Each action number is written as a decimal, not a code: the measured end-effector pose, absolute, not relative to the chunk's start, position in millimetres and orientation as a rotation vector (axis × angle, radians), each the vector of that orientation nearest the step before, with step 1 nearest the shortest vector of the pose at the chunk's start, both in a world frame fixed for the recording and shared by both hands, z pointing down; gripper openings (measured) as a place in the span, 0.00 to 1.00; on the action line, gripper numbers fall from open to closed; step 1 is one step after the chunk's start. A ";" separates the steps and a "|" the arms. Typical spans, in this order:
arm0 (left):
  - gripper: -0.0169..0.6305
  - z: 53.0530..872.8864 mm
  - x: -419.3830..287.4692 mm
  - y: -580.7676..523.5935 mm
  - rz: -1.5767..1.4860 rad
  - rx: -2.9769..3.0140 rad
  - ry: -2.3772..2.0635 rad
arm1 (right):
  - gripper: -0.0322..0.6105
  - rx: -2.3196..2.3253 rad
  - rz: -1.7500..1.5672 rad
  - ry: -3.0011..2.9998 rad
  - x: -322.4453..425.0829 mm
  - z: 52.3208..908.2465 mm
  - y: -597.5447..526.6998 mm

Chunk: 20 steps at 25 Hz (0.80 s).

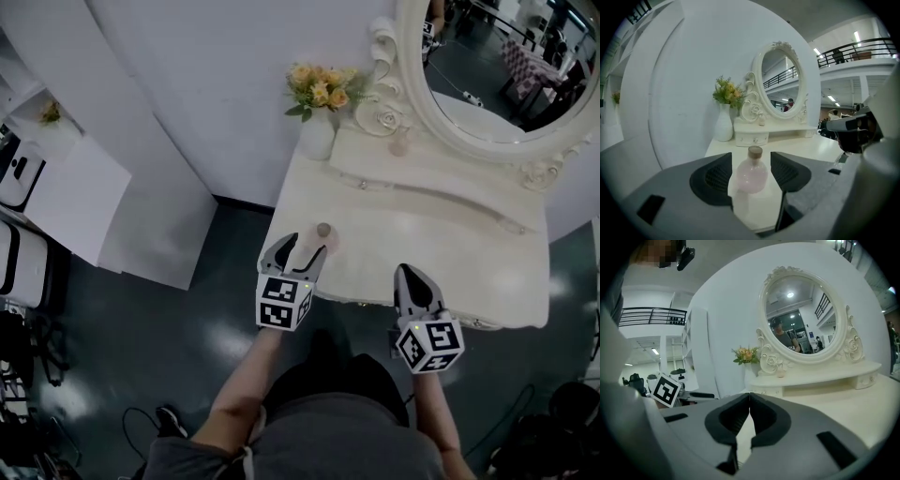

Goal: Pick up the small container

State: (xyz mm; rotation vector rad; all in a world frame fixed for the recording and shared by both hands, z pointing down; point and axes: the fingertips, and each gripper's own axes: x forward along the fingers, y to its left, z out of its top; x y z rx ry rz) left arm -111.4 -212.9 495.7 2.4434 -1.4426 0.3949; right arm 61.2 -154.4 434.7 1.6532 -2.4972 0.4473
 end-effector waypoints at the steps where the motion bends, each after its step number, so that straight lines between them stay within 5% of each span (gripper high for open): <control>1: 0.41 497.2 -108.9 -216.1 0.400 2.451 -1.429 | 0.06 1.667 0.450 -2.487 62.9 435.2 -155.2; 20: 0.40 519.9 -76.3 -257.4 0.520 2.489 -1.337 | 0.06 1.747 0.550 -2.434 74.3 452.2 -177.5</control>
